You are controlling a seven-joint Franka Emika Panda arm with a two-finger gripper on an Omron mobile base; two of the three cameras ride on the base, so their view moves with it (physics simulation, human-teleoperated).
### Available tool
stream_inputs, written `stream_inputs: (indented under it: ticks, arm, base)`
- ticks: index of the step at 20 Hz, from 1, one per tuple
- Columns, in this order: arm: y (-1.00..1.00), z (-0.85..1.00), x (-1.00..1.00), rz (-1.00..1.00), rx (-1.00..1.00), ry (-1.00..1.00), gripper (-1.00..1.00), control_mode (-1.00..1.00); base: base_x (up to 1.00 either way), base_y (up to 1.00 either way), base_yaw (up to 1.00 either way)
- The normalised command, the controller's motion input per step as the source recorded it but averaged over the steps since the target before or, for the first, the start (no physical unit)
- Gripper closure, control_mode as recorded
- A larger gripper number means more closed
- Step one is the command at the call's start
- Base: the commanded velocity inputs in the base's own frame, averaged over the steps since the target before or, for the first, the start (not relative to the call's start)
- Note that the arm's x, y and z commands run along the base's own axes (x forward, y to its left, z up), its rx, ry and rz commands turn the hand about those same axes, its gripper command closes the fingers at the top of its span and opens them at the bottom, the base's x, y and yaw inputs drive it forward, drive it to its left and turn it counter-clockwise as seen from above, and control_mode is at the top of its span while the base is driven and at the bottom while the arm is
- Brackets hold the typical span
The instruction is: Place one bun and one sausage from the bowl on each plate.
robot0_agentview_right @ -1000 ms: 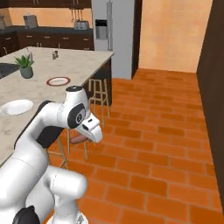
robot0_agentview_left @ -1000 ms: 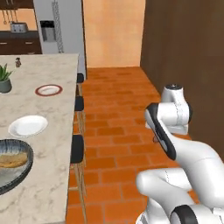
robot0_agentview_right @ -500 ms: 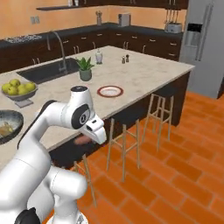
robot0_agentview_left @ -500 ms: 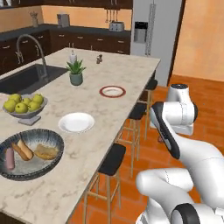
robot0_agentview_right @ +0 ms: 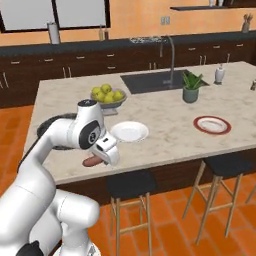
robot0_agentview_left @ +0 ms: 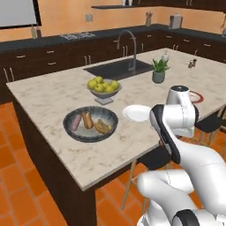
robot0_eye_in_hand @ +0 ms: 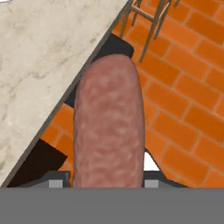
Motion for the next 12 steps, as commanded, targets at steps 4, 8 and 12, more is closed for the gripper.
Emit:
stream_inputs:
  ticks: [4,8,12]
  arm:
    - [0.00,0.00,0.00,0.00,0.00,0.00,1.00,1.00]
    - [0.00,0.00,0.00,0.00,0.00,0.00,1.00,1.00]
    - [0.00,0.00,0.00,0.00,0.00,0.00,1.00,1.00]
  base:
    - [0.97,-0.80,0.38]
    - [0.96,0.02,0.15]
    - [0.68,0.71,0.04]
